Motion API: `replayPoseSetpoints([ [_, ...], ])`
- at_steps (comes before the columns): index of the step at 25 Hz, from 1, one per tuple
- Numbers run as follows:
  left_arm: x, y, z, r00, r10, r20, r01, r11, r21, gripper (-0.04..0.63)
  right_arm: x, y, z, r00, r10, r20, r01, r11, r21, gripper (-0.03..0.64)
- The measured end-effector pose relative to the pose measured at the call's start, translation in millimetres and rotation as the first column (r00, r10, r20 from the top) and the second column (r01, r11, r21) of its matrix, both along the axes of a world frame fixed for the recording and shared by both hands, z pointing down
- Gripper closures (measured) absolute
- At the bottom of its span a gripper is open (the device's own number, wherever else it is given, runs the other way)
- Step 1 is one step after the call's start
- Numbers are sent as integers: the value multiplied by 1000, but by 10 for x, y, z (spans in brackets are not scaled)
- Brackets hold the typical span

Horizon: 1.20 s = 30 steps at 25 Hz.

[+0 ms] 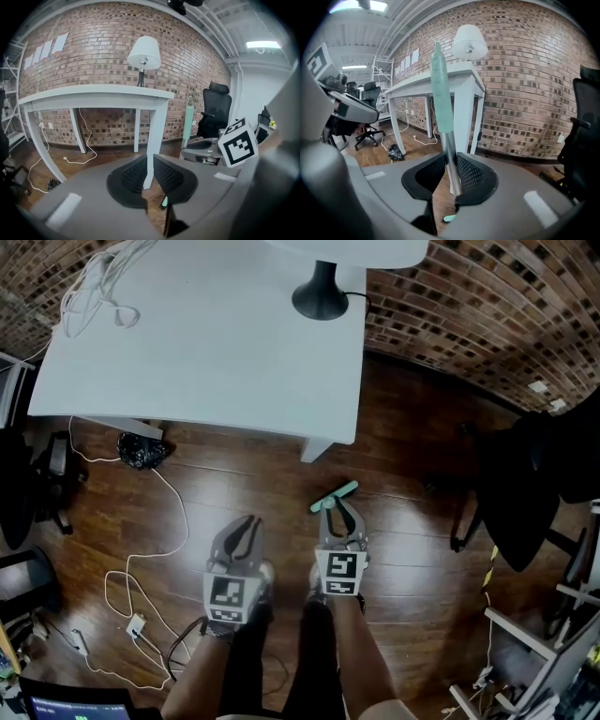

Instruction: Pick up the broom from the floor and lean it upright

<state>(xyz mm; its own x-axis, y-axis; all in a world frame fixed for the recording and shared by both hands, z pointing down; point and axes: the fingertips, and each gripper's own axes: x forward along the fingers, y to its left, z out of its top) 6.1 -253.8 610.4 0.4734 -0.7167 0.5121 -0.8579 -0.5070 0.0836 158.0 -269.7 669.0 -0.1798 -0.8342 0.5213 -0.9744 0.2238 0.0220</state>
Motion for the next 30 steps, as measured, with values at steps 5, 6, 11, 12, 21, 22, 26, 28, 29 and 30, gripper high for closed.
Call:
replayPoseSetpoints([
  [5, -12, -29, 79, 1000, 7, -3, -7, 1000, -6, 560, 71, -370, 108, 999, 10, -40, -10, 1000, 9, 523],
  [6, -12, -33, 92, 1000, 7, -3, -7, 1000, -7, 560, 80, -437, 115, 999, 11, -43, -11, 1000, 12, 523],
  [11, 29, -52, 101, 1000, 17, -6, -17, 1000, -6, 560, 139, -653, 113, 998, 5, -56, -4, 1000, 21, 525],
  [12, 36, -64, 99, 1000, 19, -5, -19, 1000, -5, 560, 141, -678, 113, 998, 2, -58, -1, 1000, 22, 525],
  [21, 153, -108, 84, 1000, 30, -4, -30, 1000, 6, 560, 105, -810, 135, 998, -23, -54, 25, 999, 35, 525],
  [22, 164, -106, 84, 999, 32, -4, -32, 999, 7, 560, 108, -824, 139, 998, -23, -53, 25, 999, 37, 525],
  [26, 168, -102, 105, 1000, 31, 0, -31, 1000, 2, 560, 112, -884, 157, 998, -33, -54, 36, 999, 40, 523],
  [28, 160, -99, 117, 1000, 30, 4, -30, 1000, -1, 560, 106, -889, 154, 998, -42, -56, 44, 998, 44, 523],
  [29, 154, -99, 121, 1000, 31, 5, -31, 1000, -2, 560, 100, -887, 149, 997, -43, -56, 46, 998, 48, 523],
  [30, 148, -101, 125, 1000, 30, 6, -30, 1000, -3, 560, 95, -886, 142, 998, -43, -56, 46, 998, 52, 523],
])
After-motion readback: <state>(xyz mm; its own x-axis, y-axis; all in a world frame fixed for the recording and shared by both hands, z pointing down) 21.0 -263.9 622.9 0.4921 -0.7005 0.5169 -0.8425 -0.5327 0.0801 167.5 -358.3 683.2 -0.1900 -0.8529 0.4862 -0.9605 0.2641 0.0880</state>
